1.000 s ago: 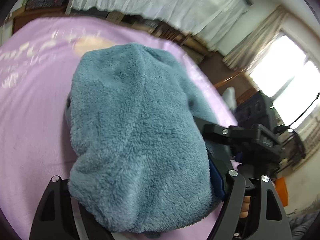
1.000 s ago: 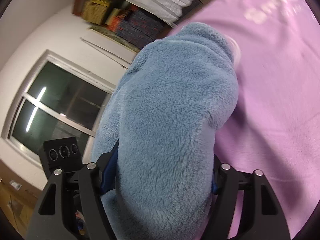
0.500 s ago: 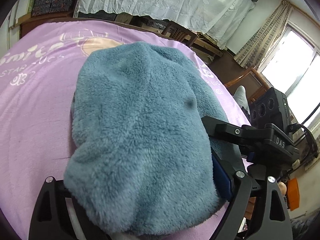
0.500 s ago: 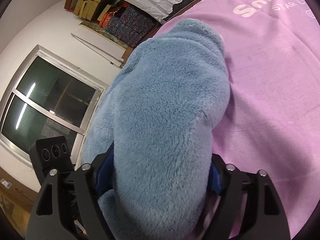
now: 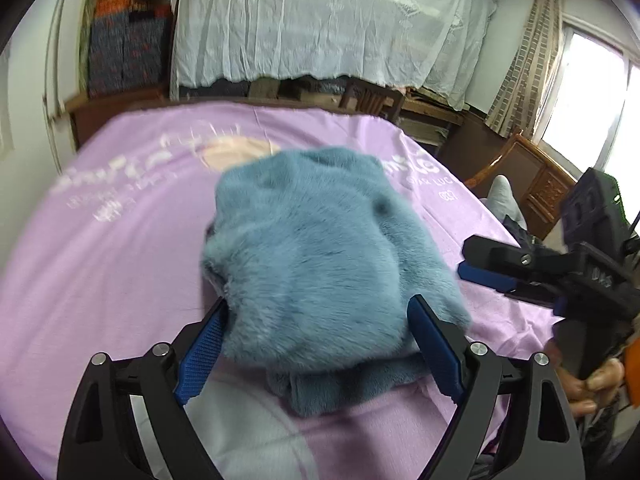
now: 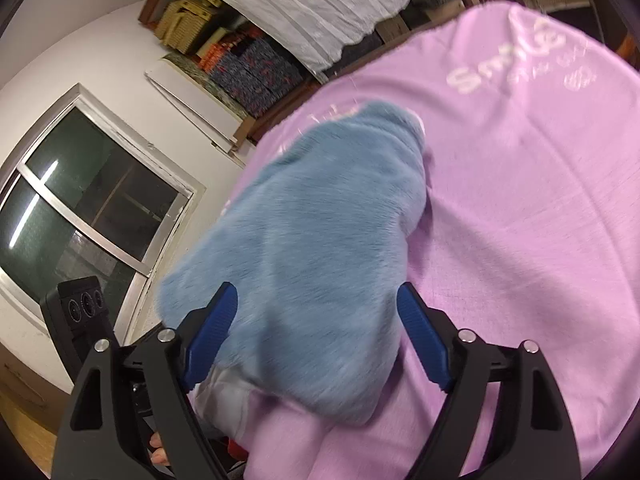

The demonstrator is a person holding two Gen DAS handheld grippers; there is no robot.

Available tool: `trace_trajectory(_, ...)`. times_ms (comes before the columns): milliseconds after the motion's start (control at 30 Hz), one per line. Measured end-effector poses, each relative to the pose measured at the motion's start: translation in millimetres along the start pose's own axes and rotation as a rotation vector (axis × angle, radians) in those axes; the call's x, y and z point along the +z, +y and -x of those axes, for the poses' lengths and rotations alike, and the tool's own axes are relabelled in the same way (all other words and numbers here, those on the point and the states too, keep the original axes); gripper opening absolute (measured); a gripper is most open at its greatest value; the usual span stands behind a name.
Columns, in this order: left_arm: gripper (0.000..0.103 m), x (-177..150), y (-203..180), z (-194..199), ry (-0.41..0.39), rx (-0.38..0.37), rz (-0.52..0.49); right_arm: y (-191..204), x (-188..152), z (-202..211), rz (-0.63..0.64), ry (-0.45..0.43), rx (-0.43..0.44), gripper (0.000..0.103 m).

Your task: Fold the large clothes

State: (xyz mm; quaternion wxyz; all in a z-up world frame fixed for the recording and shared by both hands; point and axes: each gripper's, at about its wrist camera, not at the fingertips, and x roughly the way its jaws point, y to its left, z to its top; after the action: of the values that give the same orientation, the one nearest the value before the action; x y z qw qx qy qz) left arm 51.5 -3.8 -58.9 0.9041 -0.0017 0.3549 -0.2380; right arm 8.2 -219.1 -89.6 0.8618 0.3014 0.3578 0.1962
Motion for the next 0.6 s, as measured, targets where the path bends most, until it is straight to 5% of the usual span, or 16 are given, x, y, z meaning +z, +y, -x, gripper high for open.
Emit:
trace_trajectory(400, 0.099, -9.3, -50.5, 100.7, -0.230, 0.115, -0.141, 91.4, -13.0, 102.8, 0.215, -0.218, -0.029, 0.091)
trace_trajectory(600, 0.099, -12.5, -59.1, 131.6, -0.279, 0.151, -0.127, 132.8, -26.7, 142.6, 0.305, -0.307, -0.032, 0.096)
